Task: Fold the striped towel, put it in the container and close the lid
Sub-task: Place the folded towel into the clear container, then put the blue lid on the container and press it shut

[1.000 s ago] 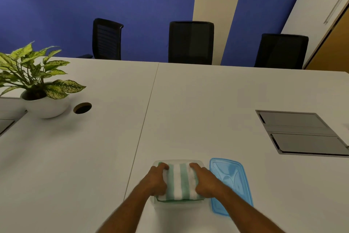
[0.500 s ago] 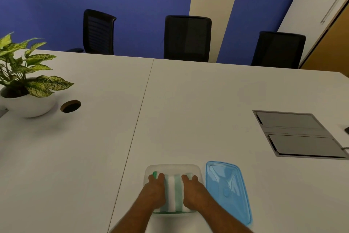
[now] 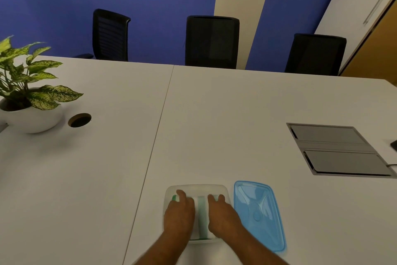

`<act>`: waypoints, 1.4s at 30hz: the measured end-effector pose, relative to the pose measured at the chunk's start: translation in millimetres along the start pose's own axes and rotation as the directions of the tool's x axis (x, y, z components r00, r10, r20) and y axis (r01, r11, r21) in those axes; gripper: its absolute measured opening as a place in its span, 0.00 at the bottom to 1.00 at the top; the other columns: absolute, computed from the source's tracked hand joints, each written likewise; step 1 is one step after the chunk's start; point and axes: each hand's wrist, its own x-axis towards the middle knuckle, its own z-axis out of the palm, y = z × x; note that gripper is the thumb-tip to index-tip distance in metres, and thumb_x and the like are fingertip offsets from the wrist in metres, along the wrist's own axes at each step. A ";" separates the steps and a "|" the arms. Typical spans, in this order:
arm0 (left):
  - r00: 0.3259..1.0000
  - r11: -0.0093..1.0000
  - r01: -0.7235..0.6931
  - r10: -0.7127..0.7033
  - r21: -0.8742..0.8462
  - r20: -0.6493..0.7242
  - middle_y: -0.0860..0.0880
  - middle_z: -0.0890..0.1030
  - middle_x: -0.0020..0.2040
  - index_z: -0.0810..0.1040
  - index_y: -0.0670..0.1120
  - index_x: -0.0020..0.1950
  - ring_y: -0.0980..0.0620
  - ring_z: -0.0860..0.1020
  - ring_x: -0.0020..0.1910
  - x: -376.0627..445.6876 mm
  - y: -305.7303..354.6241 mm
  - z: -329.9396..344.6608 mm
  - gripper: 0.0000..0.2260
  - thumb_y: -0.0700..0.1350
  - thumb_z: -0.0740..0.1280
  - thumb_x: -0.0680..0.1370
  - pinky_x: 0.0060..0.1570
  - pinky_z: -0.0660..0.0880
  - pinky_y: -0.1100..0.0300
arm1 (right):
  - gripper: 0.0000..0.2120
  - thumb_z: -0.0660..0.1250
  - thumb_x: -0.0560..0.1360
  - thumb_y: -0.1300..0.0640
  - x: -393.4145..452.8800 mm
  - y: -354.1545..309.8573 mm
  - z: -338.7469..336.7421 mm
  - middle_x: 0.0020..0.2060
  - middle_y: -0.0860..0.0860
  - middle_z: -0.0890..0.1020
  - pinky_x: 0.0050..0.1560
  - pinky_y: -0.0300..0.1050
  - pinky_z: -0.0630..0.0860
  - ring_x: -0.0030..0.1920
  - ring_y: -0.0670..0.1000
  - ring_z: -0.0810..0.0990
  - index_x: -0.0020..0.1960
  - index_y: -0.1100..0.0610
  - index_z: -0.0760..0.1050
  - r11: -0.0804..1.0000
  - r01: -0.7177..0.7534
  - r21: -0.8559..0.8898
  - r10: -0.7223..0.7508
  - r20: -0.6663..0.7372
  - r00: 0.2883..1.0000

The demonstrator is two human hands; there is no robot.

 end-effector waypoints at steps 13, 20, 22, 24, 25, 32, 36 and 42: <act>0.980 0.462 -0.143 0.192 -0.875 -0.059 0.54 0.72 0.67 0.65 0.53 0.74 0.55 0.70 0.66 11.1 92.6 -33.0 0.36 0.51 0.77 0.70 0.63 0.69 0.61 | 0.13 0.66 0.73 0.62 -17.8 141.4 -46.9 0.51 0.55 0.84 0.56 0.59 0.80 0.51 0.58 0.82 0.56 0.54 0.79 0.602 -0.091 0.793 0.424 -0.221 0.878; 0.969 0.319 0.112 0.174 -0.941 0.175 0.48 0.53 0.81 0.47 0.47 0.81 0.49 0.53 0.80 9.7 153.6 0.2 0.54 0.53 0.79 0.67 0.77 0.58 0.52 | 0.22 0.69 0.73 0.61 -20.4 200.6 1.7 0.61 0.59 0.80 0.64 0.49 0.71 0.63 0.58 0.78 0.67 0.60 0.74 0.619 -0.333 0.712 0.532 -0.067 0.844; 0.957 0.393 0.175 0.149 -0.903 0.251 0.43 0.43 0.82 0.42 0.48 0.81 0.46 0.44 0.81 10.4 164.0 6.8 0.57 0.57 0.79 0.67 0.79 0.51 0.49 | 0.25 0.68 0.73 0.60 -18.9 207.8 11.6 0.64 0.60 0.79 0.64 0.47 0.70 0.65 0.58 0.76 0.70 0.61 0.71 0.608 -0.382 0.696 0.551 -0.023 0.834; 0.943 0.472 0.232 0.104 -0.850 0.315 0.40 0.36 0.80 0.39 0.49 0.81 0.42 0.38 0.80 10.1 172.3 10.3 0.58 0.60 0.78 0.67 0.78 0.46 0.45 | 0.27 0.68 0.74 0.59 -15.9 211.9 18.3 0.67 0.61 0.76 0.65 0.46 0.69 0.67 0.58 0.75 0.72 0.62 0.68 0.592 -0.417 0.689 0.559 0.022 0.829; 0.937 0.501 0.255 0.084 -0.827 0.340 0.39 0.34 0.80 0.38 0.50 0.81 0.40 0.37 0.79 10.1 175.6 11.6 0.59 0.62 0.77 0.67 0.78 0.46 0.44 | 0.28 0.67 0.74 0.58 -14.2 212.8 21.1 0.68 0.60 0.76 0.65 0.46 0.69 0.67 0.58 0.74 0.72 0.62 0.68 0.594 -0.430 0.680 0.557 0.038 0.830; 0.905 0.486 0.364 0.015 -0.795 0.424 0.40 0.43 0.80 0.42 0.49 0.81 0.39 0.47 0.79 10.7 185.4 23.3 0.57 0.63 0.76 0.66 0.76 0.57 0.44 | 0.06 0.66 0.70 0.61 -7.1 211.3 30.2 0.42 0.53 0.84 0.42 0.45 0.77 0.45 0.56 0.82 0.46 0.58 0.80 0.657 -0.398 0.640 0.510 0.011 0.860; 0.903 0.375 0.401 -0.004 -0.836 0.430 0.42 0.55 0.78 0.48 0.49 0.81 0.41 0.57 0.76 10.3 180.6 24.5 0.53 0.62 0.76 0.66 0.73 0.64 0.48 | 0.14 0.67 0.72 0.61 -9.0 211.9 31.2 0.46 0.52 0.80 0.41 0.42 0.71 0.45 0.53 0.78 0.58 0.58 0.76 0.627 -0.375 0.683 0.527 -0.016 0.850; 0.908 0.065 0.416 0.013 -0.907 0.418 0.46 0.61 0.77 0.52 0.51 0.80 0.44 0.64 0.74 3.5 176.3 20.2 0.51 0.66 0.75 0.66 0.73 0.65 0.47 | 0.17 0.65 0.70 0.70 -30.2 206.8 16.8 0.43 0.56 0.83 0.30 0.45 0.79 0.38 0.57 0.85 0.56 0.56 0.73 0.272 -0.188 0.944 0.586 -0.008 0.810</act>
